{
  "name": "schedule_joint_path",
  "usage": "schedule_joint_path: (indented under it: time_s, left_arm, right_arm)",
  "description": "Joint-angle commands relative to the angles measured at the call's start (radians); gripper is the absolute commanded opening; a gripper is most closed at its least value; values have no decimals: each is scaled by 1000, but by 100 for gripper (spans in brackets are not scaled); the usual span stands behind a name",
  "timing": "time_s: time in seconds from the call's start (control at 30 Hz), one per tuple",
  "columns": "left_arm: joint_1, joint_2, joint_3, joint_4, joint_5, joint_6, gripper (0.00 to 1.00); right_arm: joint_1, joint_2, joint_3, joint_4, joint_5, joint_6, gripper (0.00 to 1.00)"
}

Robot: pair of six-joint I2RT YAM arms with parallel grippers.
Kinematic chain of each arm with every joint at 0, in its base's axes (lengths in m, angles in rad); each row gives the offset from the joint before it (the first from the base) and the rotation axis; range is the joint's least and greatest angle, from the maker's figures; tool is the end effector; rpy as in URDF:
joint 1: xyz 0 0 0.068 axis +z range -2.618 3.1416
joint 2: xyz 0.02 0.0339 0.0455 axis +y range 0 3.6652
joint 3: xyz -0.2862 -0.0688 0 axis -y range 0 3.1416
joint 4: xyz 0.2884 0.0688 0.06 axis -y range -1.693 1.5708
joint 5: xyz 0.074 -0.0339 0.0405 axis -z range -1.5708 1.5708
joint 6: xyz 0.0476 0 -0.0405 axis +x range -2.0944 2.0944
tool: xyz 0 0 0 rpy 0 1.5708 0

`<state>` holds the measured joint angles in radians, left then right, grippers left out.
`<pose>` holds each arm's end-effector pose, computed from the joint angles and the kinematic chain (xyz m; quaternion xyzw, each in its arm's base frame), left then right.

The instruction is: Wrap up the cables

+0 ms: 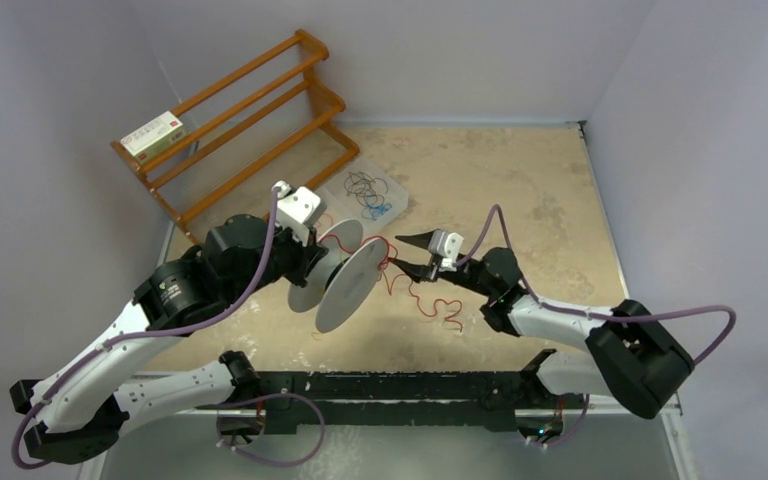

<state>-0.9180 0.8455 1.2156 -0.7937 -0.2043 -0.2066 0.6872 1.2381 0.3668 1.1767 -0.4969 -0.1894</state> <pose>0.1214 -0.1429 0.4383 0.2391 0.8025 -0.2153 0.5024 0.1932 0.1879 0.2368 -0.4228 0.4348 0.3335 0.7218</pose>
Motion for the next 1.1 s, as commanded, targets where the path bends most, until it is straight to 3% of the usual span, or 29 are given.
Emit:
schedule_joint_path:
  time_s: [0.0, 0.43, 0.57, 0.83, 1.07]
  left_arm:
    - [4, -17, 56, 86, 19, -10, 0]
    - [4, -19, 56, 86, 17, -7, 0]
    - [5, -21, 54, 90, 19, -8, 0]
    - [4, -31, 53, 125, 23, -8, 0]
    - [4, -43, 73, 150, -21, -16, 0]
  right_arm:
    - [5, 38, 38, 122, -6, 41, 49]
    - [13, 155, 49, 226, -34, 109, 50]
    - [20, 197, 60, 250, -51, 124, 42]
    - [26, 241, 53, 311, -83, 153, 0]
    - [25, 158, -23, 305, -65, 147, 0]
